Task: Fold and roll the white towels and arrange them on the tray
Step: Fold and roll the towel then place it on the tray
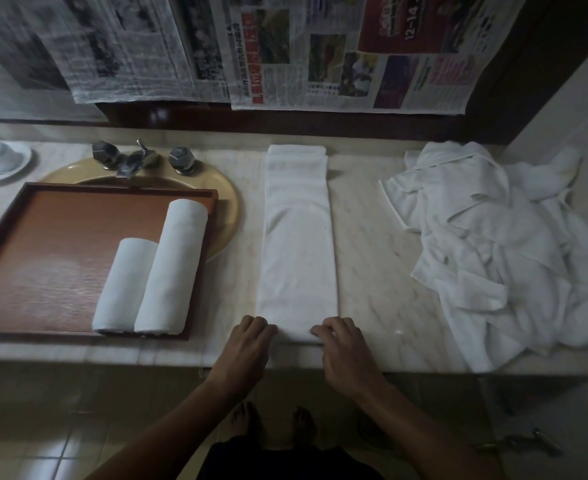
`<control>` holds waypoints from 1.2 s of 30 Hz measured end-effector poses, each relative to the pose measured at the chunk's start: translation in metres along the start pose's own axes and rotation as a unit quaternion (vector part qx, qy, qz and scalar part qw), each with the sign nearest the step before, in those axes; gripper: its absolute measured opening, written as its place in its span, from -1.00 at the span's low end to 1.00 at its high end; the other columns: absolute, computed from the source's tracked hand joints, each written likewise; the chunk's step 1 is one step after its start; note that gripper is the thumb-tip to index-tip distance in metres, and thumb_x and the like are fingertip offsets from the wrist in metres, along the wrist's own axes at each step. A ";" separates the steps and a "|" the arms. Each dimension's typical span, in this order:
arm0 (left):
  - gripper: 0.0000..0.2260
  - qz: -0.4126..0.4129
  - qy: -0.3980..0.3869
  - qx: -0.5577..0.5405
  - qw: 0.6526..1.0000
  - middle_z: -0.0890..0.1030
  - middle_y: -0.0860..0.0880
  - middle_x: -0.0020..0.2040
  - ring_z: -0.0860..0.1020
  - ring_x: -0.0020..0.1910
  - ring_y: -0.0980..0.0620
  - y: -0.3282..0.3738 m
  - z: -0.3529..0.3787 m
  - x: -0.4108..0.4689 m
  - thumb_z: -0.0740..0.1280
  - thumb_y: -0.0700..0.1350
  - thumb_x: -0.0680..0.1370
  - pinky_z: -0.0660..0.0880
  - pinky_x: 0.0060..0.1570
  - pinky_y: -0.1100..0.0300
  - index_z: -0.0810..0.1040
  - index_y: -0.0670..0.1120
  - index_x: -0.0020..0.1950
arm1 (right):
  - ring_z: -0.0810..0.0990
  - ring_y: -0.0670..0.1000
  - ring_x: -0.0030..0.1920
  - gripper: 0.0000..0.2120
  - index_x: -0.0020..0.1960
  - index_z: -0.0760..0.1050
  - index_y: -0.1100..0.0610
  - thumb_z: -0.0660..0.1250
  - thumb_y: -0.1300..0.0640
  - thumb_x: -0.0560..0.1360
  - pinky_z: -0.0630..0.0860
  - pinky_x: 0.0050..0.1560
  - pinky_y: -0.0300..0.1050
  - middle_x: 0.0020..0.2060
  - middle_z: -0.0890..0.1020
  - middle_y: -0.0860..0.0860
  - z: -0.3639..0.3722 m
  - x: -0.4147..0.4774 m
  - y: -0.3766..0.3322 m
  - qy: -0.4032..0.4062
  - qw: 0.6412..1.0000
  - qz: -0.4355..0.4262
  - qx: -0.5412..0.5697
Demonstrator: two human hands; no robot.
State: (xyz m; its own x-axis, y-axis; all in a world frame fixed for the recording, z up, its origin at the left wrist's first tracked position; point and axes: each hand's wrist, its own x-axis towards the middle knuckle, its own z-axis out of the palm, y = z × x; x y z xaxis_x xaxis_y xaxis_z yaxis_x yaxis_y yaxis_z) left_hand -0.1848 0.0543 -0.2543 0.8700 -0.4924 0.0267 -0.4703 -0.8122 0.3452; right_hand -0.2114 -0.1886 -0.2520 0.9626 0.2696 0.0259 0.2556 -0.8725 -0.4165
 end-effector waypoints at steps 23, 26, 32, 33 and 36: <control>-0.87 -0.381 -0.004 -0.412 0.828 0.71 -0.15 -0.14 0.63 -0.19 -0.03 -0.021 -0.031 0.032 0.58 -0.26 0.43 0.51 -0.16 0.13 0.69 -0.10 -0.12 | 0.53 0.07 -0.01 -0.53 0.09 0.70 0.05 0.27 0.40 0.31 0.49 -0.10 -0.06 -0.01 0.60 -0.04 0.005 0.013 0.002 0.099 0.994 0.027 0.043; -0.90 -0.399 0.011 -0.415 0.817 0.70 -0.08 -0.21 0.64 -0.21 -0.04 -0.019 -0.029 0.035 0.58 -0.23 0.43 0.54 -0.16 0.10 0.69 -0.09 -0.15 | 0.55 0.10 0.05 -0.56 0.18 0.68 0.06 0.20 0.29 0.42 0.48 -0.05 -0.04 0.07 0.62 0.00 0.013 0.003 -0.005 0.115 0.993 0.023 -0.004; -0.88 -0.183 0.142 -0.124 0.965 0.56 0.02 -0.01 0.54 -0.10 0.04 0.013 -0.019 0.017 0.47 -0.16 0.52 0.49 -0.17 0.19 0.61 -0.04 0.03 | 0.50 0.24 0.35 -0.50 0.43 0.53 0.17 0.15 0.25 0.52 0.47 0.34 0.20 0.36 0.56 0.17 0.028 -0.007 -0.002 0.098 0.991 -0.013 -0.086; -0.82 -0.096 0.131 -0.064 0.985 0.56 -0.02 0.03 0.52 -0.07 0.01 0.017 -0.012 0.012 0.49 -0.19 0.48 0.50 -0.14 0.16 0.61 -0.06 0.06 | 0.47 0.25 0.40 -0.49 0.46 0.49 0.16 0.16 0.24 0.53 0.42 0.39 0.22 0.40 0.53 0.17 0.030 -0.007 0.000 0.086 0.991 -0.016 -0.097; -0.64 0.032 0.070 0.022 0.997 0.54 -0.04 0.10 0.51 -0.01 -0.04 0.021 0.004 0.010 0.53 -0.23 0.39 0.52 -0.06 0.07 0.58 -0.06 0.16 | 0.40 0.25 0.47 -0.47 0.52 0.42 0.15 0.25 0.22 0.54 0.33 0.47 0.28 0.47 0.46 0.16 0.033 -0.006 0.004 0.065 0.991 -0.023 -0.111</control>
State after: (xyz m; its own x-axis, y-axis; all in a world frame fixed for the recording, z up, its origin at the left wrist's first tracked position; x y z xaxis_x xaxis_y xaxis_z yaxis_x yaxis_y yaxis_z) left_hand -0.1865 0.0317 -0.2503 0.8483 -0.4983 0.1789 -0.5294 -0.7945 0.2976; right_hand -0.2186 -0.1804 -0.2843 0.9494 0.2687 0.1625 0.2985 -0.9329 -0.2014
